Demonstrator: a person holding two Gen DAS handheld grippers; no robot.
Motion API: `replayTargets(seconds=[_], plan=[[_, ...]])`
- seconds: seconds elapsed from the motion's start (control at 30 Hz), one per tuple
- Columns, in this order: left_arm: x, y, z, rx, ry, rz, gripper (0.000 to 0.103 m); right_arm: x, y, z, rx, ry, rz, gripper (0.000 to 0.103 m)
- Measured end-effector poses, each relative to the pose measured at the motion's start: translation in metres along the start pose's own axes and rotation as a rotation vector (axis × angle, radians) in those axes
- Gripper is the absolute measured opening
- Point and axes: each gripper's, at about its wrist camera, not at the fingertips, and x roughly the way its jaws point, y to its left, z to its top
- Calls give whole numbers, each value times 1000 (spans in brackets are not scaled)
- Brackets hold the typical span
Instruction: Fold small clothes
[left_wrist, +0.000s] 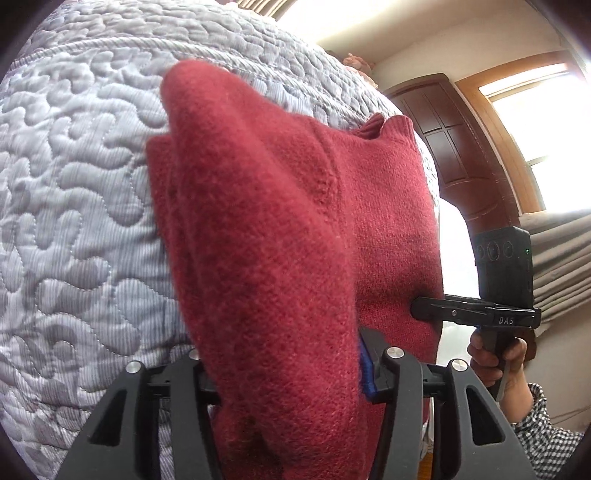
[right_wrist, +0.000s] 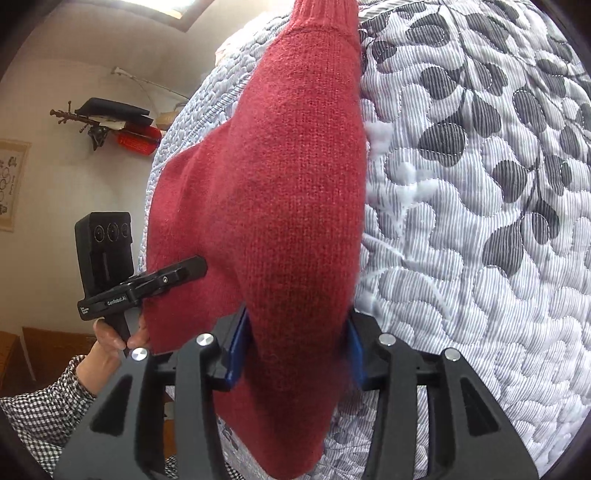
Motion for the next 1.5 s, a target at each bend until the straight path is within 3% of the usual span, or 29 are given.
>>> replayTargets(seconds=[0.1, 0.2, 0.4, 0.57, 0.67, 0.77, 0.87, 0.93, 1.07, 1.2, 1.37, 1.5], plan=[[6, 0, -1, -32, -5, 7, 59, 5, -3, -1, 10, -3, 11, 47], [5, 1, -4, -67, -4, 13, 65, 7, 4, -3, 10, -15, 5, 59], [-33, -21, -27, -63, -37, 112, 67, -22, 12, -43, -21, -29, 17, 70], [-55, -35, -64, -26, -100, 196, 70, -23, 2, -92, 12, -7, 29, 70], [-58, -32, -83, -47, -110, 214, 70, -14, -7, -110, 56, 9, 85, 67], [-56, -22, -102, -75, -88, 249, 70, 0, -11, -123, 82, 40, 113, 54], [-54, -5, -116, -126, -75, 266, 70, 6, -9, -125, 107, 36, 125, 31], [-60, 2, -121, -153, -86, 257, 71, -4, -4, -128, 105, 20, 152, 25], [-69, -2, -126, -109, -99, 287, 71, -19, 11, -133, 66, -7, 115, 23], [-57, 1, -126, -106, -84, 304, 72, 4, 7, -136, 39, 22, -33, 24], [-48, -3, -127, -61, -75, 346, 76, 16, -7, -135, 100, 29, -28, 28], [-57, -14, -126, -80, -73, 384, 79, -6, -2, -137, 98, 4, -72, 45]])
